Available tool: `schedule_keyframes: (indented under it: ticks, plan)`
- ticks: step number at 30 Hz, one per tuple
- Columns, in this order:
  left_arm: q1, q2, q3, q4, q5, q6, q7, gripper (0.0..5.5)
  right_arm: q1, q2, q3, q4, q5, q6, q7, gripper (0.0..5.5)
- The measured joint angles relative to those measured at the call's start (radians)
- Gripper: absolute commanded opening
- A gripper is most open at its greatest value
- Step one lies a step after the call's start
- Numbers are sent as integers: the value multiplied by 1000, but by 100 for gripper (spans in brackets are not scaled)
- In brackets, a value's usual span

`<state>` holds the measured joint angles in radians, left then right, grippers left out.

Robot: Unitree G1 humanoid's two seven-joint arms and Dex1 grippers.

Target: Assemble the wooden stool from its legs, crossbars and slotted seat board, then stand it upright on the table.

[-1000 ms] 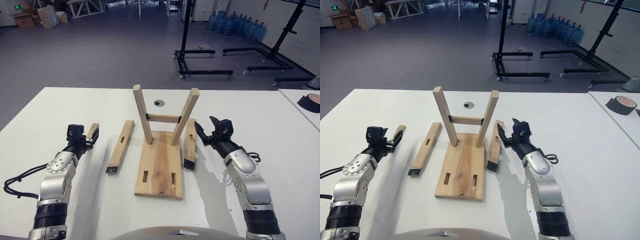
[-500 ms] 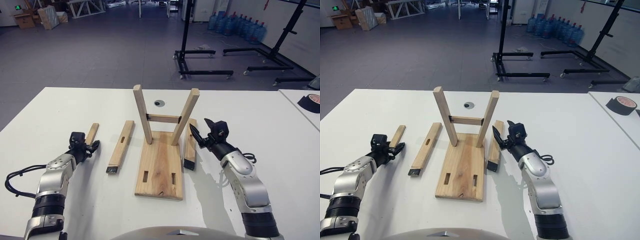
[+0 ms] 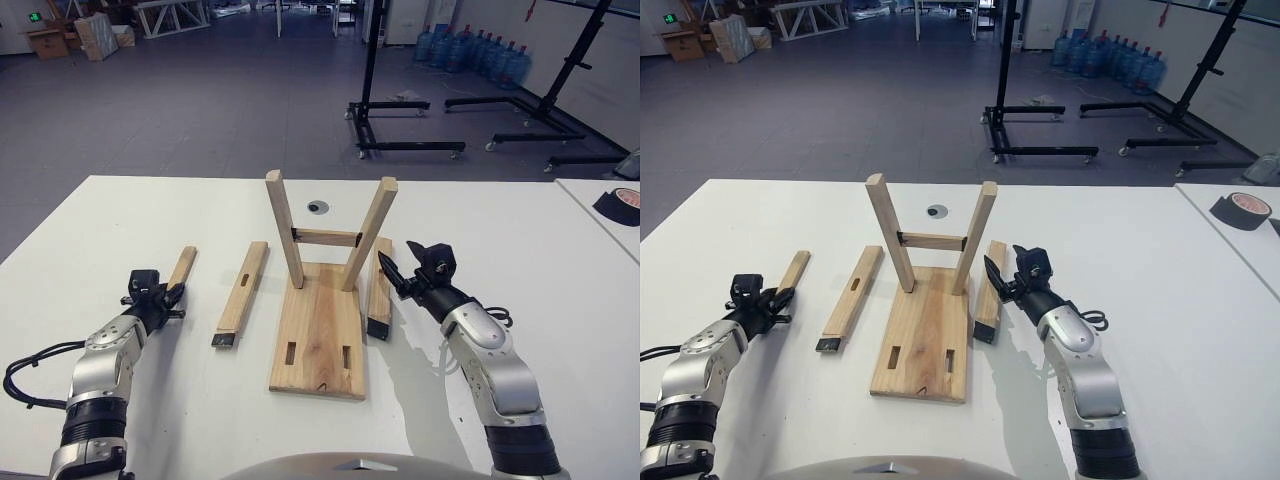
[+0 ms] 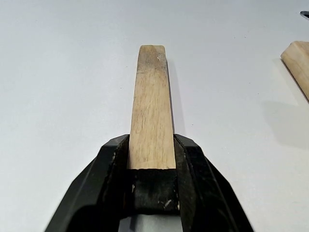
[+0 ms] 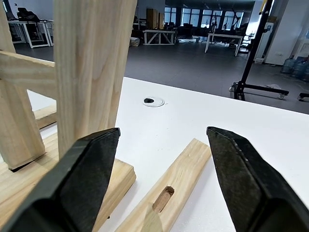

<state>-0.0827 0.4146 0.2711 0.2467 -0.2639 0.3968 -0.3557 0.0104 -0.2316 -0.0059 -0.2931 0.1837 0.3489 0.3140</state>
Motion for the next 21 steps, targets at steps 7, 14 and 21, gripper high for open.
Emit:
schedule_keyframes:
  ticks: [7, 14, 21]
  plan:
    - [10, -85, 67, -77, -101, -70, 5, 128, -1, -5, -7, 0, 34, 20, 15, 329]
    - [67, -127, -5, -646, -384, -213, -214, 128, 32, -10, -136, -111, 534, 296, 193, 329]
    - [117, 49, -291, -695, -94, -335, -430, 128, -9, 42, -218, -185, 1098, 479, 13, 329]
